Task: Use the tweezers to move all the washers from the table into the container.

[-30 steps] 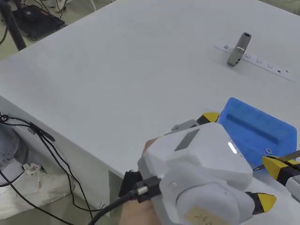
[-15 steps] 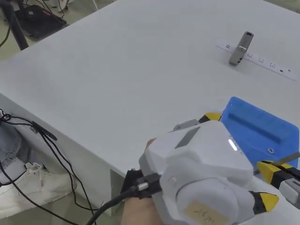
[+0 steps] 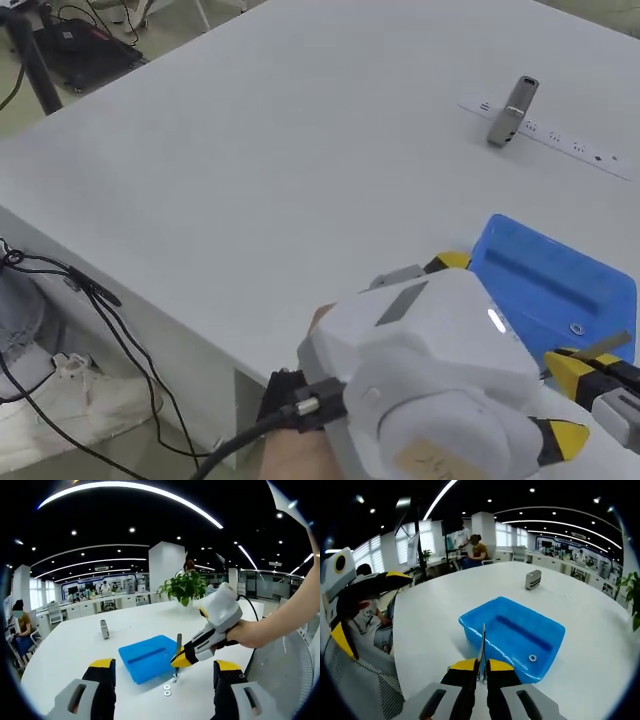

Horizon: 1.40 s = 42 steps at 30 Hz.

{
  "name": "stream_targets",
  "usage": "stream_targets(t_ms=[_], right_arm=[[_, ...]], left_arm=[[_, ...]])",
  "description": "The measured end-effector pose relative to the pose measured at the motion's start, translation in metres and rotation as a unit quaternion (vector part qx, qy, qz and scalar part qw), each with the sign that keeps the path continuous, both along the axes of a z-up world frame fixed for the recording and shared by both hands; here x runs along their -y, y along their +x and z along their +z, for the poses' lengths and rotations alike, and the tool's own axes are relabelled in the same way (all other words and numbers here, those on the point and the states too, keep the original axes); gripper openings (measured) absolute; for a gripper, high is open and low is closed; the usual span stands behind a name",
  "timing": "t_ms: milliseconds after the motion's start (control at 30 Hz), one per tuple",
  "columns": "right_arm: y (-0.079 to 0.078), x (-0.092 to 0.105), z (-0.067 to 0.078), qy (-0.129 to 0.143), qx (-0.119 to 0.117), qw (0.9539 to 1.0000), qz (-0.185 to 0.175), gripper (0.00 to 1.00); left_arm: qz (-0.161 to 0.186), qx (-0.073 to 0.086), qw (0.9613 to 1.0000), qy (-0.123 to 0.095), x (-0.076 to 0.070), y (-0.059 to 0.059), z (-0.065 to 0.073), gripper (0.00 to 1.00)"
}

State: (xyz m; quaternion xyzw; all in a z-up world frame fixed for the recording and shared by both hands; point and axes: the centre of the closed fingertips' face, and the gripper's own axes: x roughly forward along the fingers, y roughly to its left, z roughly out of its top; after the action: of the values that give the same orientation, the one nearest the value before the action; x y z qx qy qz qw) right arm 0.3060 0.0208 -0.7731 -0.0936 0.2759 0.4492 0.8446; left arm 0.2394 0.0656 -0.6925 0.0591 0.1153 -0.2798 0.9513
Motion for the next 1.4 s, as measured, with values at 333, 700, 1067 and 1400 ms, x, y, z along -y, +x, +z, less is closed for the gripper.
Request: stream_targets(t_ms=[333,700,1067,1400], right_arm=[[0.007,-0.006,0.039,0.048,0.008,0.9988,0.001,0.03],[0.044,-0.007,0.053,0.036,0.044,0.9983,-0.009,0.03],[0.078,0.0,0.021,0.012,0.006,0.9987,-0.048,0.03],[0.082,0.005,-0.002,-0.017,-0.013,0.998,-0.059,0.03]], left_arm=[[0.0,0.002,1.0,0.001,0.0,0.0,0.001,0.81],[0.0,0.0,1.0,0.008,0.0,0.0,-0.001,0.8],[-0.001,-0.002,0.9999,0.013,-0.001,0.0,-0.003,0.79],[-0.002,-0.004,0.9999,0.016,-0.001,-0.001,-0.004,0.78]])
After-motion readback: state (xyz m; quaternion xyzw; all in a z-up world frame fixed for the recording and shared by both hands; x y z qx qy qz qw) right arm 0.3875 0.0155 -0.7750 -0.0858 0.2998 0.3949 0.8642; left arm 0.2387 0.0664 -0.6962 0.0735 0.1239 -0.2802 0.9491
